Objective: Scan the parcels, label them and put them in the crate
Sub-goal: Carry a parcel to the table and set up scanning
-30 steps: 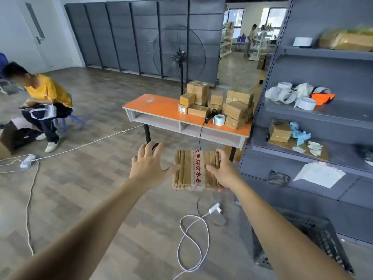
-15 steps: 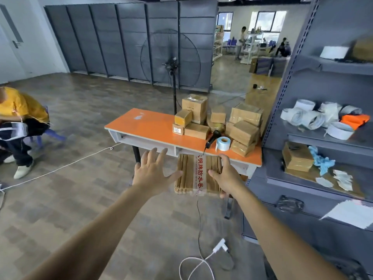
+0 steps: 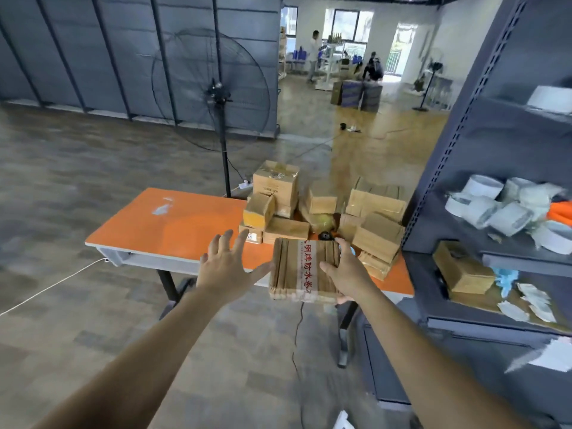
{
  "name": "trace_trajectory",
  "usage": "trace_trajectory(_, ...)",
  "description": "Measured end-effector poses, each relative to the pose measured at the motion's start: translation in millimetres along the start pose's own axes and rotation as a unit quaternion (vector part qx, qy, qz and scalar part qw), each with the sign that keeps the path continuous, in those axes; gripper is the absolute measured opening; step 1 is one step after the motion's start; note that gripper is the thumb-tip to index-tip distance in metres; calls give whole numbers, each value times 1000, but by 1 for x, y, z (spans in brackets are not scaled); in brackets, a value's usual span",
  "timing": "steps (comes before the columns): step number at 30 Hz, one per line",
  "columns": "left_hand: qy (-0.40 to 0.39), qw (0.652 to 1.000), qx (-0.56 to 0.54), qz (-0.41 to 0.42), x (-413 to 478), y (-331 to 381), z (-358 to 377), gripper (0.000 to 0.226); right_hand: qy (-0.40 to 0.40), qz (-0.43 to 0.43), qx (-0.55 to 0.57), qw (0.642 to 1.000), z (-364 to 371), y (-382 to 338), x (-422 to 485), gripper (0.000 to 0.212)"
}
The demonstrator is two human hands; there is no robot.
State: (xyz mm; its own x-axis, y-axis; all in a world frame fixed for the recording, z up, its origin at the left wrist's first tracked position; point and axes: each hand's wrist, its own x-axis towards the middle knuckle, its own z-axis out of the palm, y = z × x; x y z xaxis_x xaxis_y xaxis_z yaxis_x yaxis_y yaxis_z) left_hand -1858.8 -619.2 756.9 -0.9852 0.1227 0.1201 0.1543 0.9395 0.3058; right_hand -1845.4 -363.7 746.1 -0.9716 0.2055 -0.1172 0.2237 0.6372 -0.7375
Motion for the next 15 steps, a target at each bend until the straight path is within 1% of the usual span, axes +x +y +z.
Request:
trace_trajectory(3,3,1000,5,13,48,-6,13,111,10,22,-4,1000,4,1,50,72)
trace_trajectory(7,-27,999,12,23,109,-14,44,98,9,32,-12,999,15,12,114,72)
trace_trajectory(10,-46,999,13,19,153,-12,66,98,8,35,-5,999,22,21,161,70)
trace_trajectory(15,-81,996,-3,43,202,1,103,98,-11,56,7,998,28,34,225,70)
